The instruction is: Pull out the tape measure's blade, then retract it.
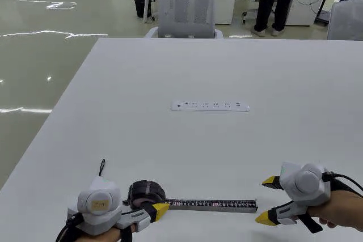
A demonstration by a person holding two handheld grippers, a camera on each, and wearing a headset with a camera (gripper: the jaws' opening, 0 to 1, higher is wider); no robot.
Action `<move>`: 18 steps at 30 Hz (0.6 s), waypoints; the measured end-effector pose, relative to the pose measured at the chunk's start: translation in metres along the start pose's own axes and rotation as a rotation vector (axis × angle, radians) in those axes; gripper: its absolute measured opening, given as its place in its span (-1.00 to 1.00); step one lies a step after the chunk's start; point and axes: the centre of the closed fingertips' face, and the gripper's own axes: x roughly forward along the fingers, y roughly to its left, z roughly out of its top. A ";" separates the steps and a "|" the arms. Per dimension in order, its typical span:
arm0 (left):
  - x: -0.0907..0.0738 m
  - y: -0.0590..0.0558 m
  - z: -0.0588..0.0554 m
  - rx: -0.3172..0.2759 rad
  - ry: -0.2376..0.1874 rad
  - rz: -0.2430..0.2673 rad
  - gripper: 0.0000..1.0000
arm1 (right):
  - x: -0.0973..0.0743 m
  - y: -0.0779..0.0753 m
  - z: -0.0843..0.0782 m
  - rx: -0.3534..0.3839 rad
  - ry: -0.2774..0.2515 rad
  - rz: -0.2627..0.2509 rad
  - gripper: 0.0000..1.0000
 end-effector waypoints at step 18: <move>0.011 0.003 -0.004 -0.022 0.016 0.047 0.97 | 0.024 0.002 -0.009 -0.091 0.123 0.104 -0.47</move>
